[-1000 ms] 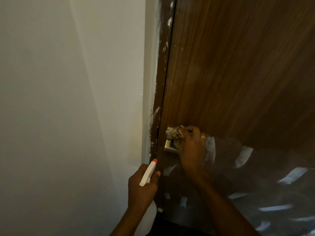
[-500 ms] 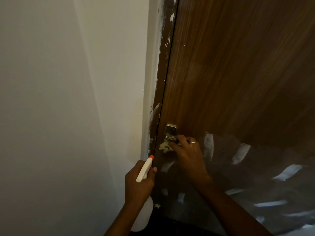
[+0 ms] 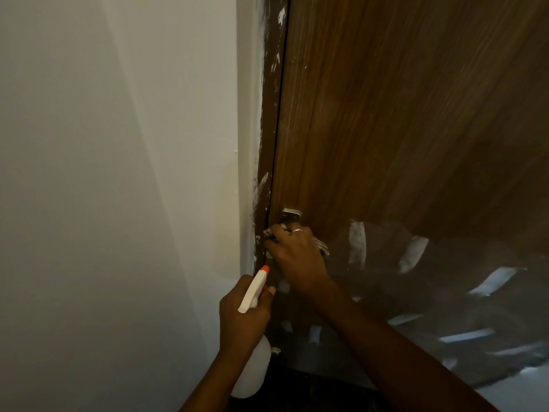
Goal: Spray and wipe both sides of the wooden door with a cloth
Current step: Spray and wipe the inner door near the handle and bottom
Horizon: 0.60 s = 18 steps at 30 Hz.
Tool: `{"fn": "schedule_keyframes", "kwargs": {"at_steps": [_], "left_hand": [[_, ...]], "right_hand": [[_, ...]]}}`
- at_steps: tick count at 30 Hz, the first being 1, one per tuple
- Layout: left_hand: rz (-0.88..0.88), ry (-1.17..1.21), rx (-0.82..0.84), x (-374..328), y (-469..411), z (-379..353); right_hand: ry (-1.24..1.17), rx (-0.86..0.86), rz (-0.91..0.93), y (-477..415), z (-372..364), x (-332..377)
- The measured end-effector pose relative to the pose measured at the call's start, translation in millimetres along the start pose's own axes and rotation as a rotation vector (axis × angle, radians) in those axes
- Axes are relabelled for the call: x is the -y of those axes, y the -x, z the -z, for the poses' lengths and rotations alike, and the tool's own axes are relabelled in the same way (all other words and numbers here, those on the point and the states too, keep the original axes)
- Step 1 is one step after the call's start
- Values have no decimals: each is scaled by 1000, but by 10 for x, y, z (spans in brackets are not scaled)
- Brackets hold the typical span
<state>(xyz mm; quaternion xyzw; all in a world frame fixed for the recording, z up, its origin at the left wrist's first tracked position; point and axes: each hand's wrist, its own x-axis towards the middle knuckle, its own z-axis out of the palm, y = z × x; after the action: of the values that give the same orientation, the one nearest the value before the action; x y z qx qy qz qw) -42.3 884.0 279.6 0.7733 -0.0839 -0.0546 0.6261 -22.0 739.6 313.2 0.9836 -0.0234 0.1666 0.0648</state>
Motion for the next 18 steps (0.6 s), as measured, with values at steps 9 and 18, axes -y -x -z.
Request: {"fn": "schedule_keyframes", "kwargs": {"at_steps": [9, 18], "left_hand": [[-42, -62, 10, 132, -95, 50], [-13, -83, -6, 230, -117, 157]], "right_hand": [[-194, -186, -332, 822, -281, -646], [-484, -503, -830, 355, -330, 150]]}}
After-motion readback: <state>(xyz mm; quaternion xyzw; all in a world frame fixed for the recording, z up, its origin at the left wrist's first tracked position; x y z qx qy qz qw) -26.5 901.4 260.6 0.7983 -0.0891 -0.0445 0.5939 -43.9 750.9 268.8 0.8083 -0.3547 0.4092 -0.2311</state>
